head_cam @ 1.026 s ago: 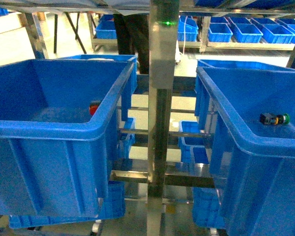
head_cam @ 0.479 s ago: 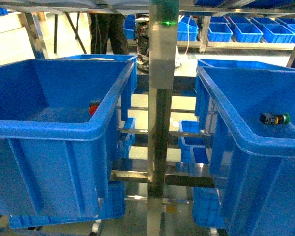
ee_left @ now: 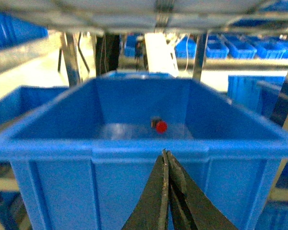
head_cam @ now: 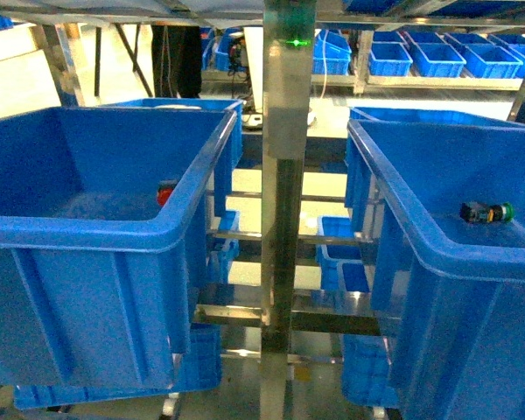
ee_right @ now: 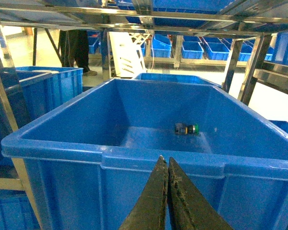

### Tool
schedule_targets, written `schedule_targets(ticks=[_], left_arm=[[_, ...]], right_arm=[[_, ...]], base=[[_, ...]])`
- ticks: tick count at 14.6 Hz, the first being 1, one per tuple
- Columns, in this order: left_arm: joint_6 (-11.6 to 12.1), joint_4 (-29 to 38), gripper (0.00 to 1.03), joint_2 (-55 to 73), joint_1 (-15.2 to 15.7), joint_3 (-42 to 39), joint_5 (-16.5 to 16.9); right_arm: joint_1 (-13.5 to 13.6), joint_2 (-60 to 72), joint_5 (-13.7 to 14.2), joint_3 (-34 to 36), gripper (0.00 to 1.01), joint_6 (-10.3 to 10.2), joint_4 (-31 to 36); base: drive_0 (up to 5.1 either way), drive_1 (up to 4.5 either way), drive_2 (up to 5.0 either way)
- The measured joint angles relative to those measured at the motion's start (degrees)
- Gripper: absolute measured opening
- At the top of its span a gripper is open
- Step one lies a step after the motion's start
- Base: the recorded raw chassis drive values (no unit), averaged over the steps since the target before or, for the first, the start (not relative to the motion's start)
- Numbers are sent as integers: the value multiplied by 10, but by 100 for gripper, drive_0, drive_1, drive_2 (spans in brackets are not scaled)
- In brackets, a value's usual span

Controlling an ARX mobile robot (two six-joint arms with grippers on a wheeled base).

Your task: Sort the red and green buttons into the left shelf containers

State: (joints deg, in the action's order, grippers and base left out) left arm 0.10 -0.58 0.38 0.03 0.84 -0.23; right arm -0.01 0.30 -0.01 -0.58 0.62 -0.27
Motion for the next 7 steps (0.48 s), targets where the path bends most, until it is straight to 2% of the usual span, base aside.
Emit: schedule_targets(ticks=[7], left_arm=[[-1, 4, 2, 0, 0, 0, 2]], right_arm=[[0, 0, 0, 0, 2, 0, 0]], base=[[0, 0, 0]])
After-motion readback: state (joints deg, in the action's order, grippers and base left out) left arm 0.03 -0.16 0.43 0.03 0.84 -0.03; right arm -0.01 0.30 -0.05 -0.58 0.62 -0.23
